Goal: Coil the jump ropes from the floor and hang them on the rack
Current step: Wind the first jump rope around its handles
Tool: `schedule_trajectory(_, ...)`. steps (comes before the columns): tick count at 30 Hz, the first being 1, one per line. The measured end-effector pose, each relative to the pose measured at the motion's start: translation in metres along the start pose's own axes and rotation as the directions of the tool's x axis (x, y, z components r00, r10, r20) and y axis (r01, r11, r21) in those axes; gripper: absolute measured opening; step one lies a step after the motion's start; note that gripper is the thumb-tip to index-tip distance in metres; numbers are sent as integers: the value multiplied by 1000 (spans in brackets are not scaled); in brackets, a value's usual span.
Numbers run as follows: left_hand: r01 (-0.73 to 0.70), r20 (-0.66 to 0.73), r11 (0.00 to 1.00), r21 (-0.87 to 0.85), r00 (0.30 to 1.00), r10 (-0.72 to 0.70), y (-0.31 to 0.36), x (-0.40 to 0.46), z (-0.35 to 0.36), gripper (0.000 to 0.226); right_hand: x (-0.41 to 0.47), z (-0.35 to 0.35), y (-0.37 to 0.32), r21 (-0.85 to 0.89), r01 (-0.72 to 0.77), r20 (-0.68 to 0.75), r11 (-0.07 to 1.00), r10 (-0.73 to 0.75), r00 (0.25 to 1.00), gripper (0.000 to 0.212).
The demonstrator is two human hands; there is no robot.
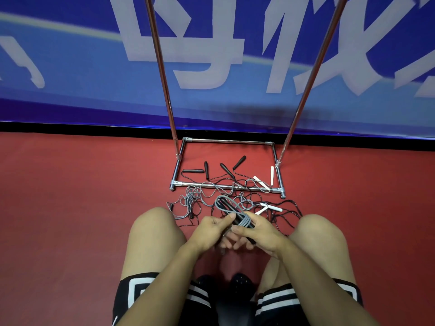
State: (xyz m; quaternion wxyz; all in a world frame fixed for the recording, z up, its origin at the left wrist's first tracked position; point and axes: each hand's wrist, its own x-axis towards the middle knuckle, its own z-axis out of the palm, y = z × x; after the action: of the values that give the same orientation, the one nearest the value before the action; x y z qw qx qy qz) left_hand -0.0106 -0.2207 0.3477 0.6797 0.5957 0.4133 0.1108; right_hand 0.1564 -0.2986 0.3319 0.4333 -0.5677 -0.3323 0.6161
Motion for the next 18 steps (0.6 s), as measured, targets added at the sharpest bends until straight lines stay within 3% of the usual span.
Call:
schedule_trajectory(3,26,-43,995,95,999,-22,-6,4,-3,68,2,-3,3,-54,21,2,998,-21,1000,37)
schedule_trajectory(10,173,-73,956,237,984,-160,-10,5,-4,83,5,-2,5,36,-1,-92,999,4,996,35)
schedule_trajectory(16,191,-14,943,273,981,-194,-10,8,-3,61,5,-1,-1,132,26,-146,991,-6,989,32)
schedule_trajectory(18,166,-36,954,248,986,-162,-12,10,-2,52,6,-4,-3,228,-10,-171,974,51,984,35)
